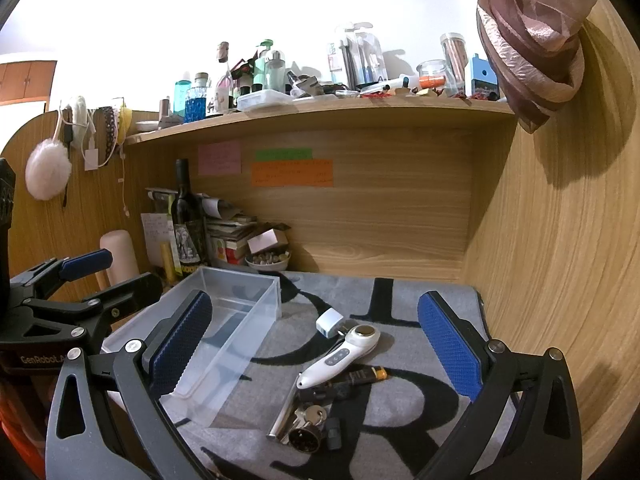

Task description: Organize rigid objects

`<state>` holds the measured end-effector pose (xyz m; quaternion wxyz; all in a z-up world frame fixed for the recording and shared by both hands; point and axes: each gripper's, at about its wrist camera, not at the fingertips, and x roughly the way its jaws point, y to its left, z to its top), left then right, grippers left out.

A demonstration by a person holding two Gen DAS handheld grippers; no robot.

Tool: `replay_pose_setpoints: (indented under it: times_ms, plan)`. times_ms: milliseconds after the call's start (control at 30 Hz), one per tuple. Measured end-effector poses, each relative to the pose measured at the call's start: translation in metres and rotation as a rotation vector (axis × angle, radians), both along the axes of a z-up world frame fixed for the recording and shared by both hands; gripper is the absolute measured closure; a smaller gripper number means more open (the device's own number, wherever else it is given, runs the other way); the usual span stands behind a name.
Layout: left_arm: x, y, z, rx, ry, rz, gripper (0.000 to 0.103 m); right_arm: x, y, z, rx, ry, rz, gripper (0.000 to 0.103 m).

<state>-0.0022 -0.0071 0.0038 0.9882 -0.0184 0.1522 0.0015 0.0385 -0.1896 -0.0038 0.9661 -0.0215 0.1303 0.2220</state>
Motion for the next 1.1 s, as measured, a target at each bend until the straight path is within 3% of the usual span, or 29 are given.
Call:
replay_pose_setpoints:
  times_ms: [333,633,733,967,1033,1100]
  plan:
    - [0.005,0.003,-0.009,-0.015,0.002,-0.010,0.000,0.011,0.004,-0.006,-0.004,0.022,-0.005,0.000]
    - [0.020,0.049,-0.005,-0.055,0.022,0.057,0.000,0.032,-0.001,-0.010,-0.005,0.038,-0.060,0.000]
    - [0.025,0.074,0.002,-0.054,0.029,0.110,0.009,0.043,-0.004,-0.013,-0.003,0.054,-0.078,0.000]
    - [0.046,0.124,-0.006,-0.012,0.141,0.193,0.020,0.069,-0.002,-0.021,-0.030,0.105,-0.091,0.006]
    - [0.053,0.134,-0.013,-0.010,0.187,0.198,0.022,0.077,0.002,-0.026,-0.047,0.133,-0.085,0.015]
    - [0.061,0.143,-0.022,-0.009,0.242,0.199,0.027,0.085,0.006,-0.030,-0.068,0.160,-0.077,0.018]
